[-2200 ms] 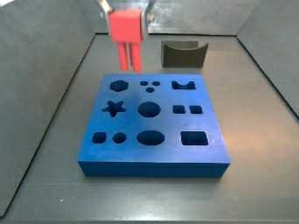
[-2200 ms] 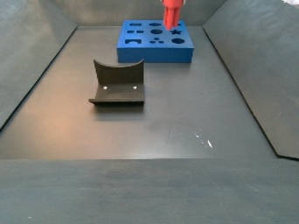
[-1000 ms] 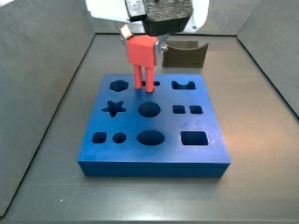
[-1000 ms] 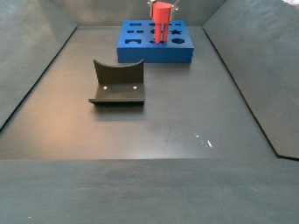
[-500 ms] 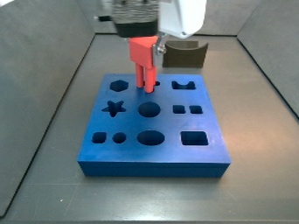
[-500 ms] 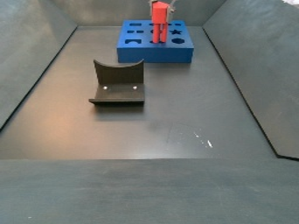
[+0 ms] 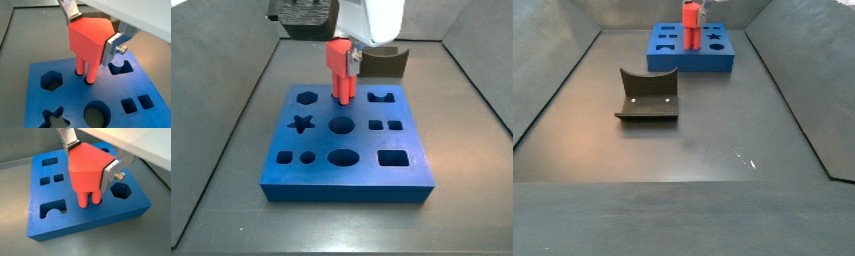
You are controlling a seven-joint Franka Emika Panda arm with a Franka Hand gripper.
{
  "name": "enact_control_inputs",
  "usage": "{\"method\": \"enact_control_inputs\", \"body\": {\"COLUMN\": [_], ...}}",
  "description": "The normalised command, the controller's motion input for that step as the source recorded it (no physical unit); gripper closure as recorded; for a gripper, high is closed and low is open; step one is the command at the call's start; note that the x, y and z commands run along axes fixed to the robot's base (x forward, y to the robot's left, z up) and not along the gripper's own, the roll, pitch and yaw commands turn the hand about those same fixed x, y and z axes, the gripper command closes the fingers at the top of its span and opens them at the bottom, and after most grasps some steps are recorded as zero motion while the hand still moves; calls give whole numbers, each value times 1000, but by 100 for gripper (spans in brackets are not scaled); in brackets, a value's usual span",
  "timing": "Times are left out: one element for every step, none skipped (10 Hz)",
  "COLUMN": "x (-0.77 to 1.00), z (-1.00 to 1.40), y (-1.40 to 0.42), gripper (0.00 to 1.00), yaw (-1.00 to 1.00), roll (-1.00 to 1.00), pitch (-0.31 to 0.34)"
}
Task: Insert the 3 prong object.
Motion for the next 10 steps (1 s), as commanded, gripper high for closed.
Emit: {"method": "enact_control_inputs", "body": {"x": [-40, -231, -200, -117, -17, 0, 0, 37, 20, -20], "z": [-209, -277, -303, -317, -303, -371, -457, -557, -600, -409], "y": [-83, -11, 0, 0, 0, 0, -11, 0, 0, -23], "gripper": [100, 100, 100, 100, 100, 100, 100, 100, 100, 100], "yaw": [-14, -203, -446, -489, -300, -114, -14, 0, 0, 0], "roll": [26, 97, 96, 80, 30, 34, 60, 79, 86, 14], "pitch": [-37, -3, 0, 0, -13, -41, -56, -97, -146, -233]}}
